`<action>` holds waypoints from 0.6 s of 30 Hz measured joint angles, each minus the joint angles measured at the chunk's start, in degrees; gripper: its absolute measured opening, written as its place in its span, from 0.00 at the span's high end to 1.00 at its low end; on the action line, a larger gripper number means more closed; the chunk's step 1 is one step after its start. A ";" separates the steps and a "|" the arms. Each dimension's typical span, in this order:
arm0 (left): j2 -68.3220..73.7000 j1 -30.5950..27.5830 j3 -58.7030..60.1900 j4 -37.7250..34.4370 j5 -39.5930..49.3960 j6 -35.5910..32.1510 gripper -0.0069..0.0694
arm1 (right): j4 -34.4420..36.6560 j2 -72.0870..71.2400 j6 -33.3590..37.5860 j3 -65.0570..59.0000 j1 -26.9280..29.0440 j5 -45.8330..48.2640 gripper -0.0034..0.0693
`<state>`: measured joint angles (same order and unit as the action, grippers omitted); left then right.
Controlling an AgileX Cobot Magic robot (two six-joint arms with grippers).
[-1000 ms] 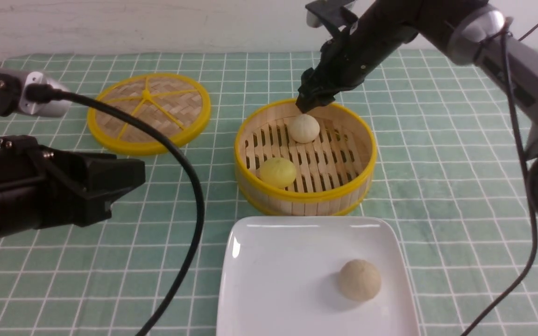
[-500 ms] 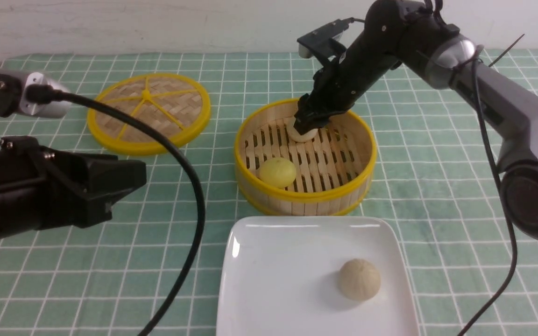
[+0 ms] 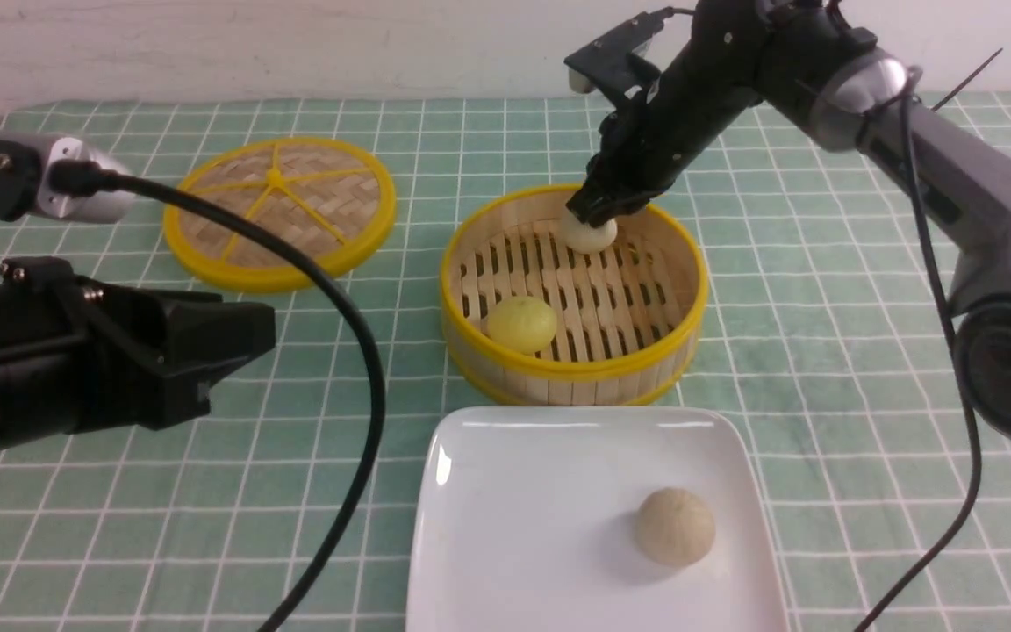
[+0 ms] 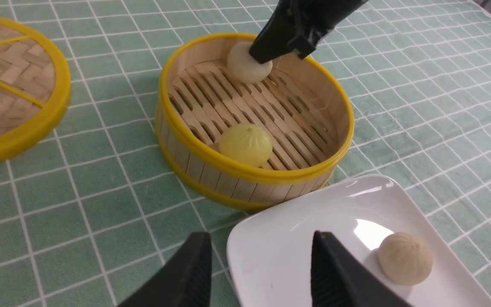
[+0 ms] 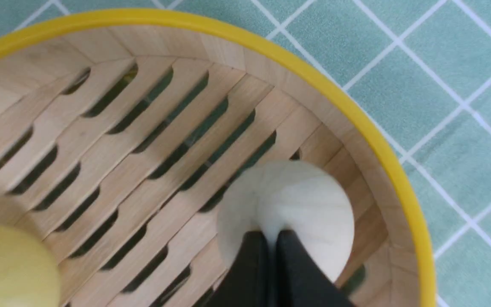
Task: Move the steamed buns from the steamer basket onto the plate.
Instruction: Use the right arm to put the steamed stuffed bun into the plate
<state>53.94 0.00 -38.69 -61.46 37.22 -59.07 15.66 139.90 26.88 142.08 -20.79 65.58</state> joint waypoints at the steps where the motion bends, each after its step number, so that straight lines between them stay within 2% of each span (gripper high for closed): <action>1: 0.00 0.00 0.00 0.00 0.00 0.00 0.45 | -0.07 -1.25 0.00 0.85 0.00 1.94 0.94; 4: 0.00 0.00 0.00 0.00 0.00 0.00 0.45 | -0.09 -5.13 -0.06 3.67 0.00 5.50 0.94; 9: 0.00 0.00 0.00 0.00 0.00 0.00 0.45 | 0.13 -12.33 -2.15 6.08 -0.05 6.21 0.94; 18: 0.00 0.00 0.00 0.00 0.00 0.00 0.45 | 0.56 -26.46 -11.22 6.33 -0.05 6.99 0.94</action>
<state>53.94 0.00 -38.69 -61.46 37.22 -59.07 16.21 113.44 15.66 148.41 -20.84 72.57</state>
